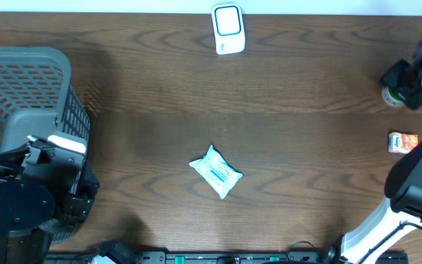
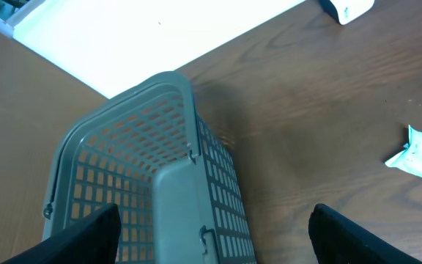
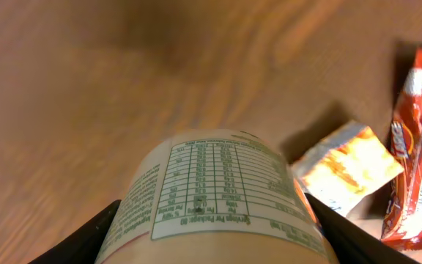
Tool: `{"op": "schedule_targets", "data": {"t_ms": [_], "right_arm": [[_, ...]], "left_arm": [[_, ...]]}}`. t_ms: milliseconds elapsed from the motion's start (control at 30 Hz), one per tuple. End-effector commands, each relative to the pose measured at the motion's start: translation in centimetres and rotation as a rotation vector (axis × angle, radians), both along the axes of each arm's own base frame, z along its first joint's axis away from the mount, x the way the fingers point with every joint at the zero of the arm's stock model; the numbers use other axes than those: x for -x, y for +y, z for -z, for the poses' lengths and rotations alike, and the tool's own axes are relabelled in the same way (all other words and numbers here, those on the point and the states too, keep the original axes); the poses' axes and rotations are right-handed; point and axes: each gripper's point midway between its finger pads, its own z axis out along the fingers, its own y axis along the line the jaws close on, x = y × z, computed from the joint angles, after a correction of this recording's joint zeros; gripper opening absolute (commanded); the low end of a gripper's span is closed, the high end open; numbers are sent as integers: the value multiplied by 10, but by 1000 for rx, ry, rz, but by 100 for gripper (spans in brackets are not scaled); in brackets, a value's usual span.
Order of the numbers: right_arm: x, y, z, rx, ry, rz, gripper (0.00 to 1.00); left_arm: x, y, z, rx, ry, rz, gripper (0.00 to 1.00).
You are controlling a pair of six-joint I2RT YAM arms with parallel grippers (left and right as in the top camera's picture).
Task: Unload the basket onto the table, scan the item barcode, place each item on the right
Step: 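Swing the right arm right and set the jar at the table's right edge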
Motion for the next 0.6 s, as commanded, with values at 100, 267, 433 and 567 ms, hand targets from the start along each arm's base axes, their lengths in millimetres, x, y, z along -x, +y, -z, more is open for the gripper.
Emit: {"op": "schedule_targets", "data": {"t_ms": [100, 267, 433, 567], "right_arm": [[14, -20, 31, -20, -18, 94, 49], [14, -26, 48, -12, -39, 109, 49], [14, -26, 62, -17, -30, 113, 49], [17, -24, 80, -35, 2, 118, 49]], "left_arm": [[1, 2, -1, -3, -8, -5, 82], [1, 2, -1, -4, -7, -6, 82], [1, 2, -1, -4, -7, -5, 82], [1, 2, -1, -4, -7, -6, 82]]}}
